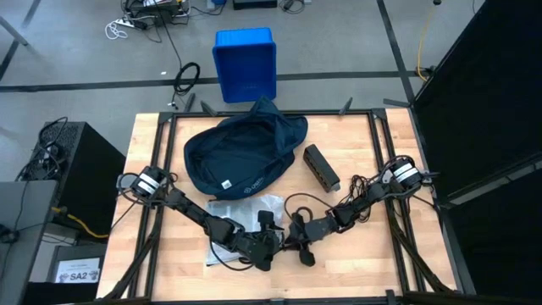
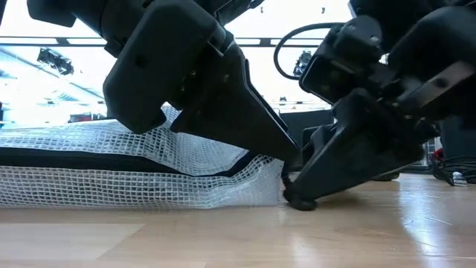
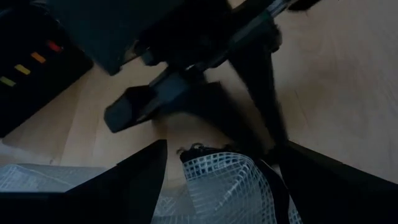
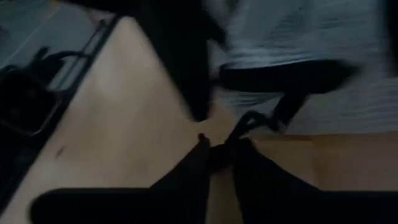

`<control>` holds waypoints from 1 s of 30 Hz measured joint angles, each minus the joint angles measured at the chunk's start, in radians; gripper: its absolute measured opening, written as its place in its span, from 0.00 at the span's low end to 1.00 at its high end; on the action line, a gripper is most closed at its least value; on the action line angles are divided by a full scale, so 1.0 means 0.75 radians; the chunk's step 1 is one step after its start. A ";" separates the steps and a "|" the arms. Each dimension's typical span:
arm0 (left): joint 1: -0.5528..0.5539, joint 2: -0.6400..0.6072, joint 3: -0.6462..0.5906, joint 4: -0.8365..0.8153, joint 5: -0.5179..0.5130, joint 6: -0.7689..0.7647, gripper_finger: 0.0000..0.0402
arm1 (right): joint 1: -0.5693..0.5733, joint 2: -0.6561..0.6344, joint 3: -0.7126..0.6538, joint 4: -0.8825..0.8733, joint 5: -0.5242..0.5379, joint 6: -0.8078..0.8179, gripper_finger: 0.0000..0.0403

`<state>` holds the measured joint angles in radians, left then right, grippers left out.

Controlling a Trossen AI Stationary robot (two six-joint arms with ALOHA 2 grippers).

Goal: Unpack backpack
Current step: Open the white mesh envelope

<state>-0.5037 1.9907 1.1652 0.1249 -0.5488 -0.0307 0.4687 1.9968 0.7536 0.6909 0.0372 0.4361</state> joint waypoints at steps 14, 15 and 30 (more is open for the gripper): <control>-0.001 0.000 0.000 0.003 -0.094 0.017 0.70 | 0.002 -0.013 -0.004 0.023 -0.162 -0.033 0.00; -0.001 0.000 0.000 0.002 -0.105 0.040 0.70 | 0.002 -0.013 -0.004 0.023 -0.161 -0.032 0.00; -0.110 0.000 0.081 0.003 -0.251 0.386 0.70 | -0.002 -0.011 -0.007 0.101 -0.202 0.001 0.00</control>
<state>-0.5864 1.9907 1.2260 0.1274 -0.7370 0.2587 0.4671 1.9888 0.7486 0.7669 -0.1146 0.4370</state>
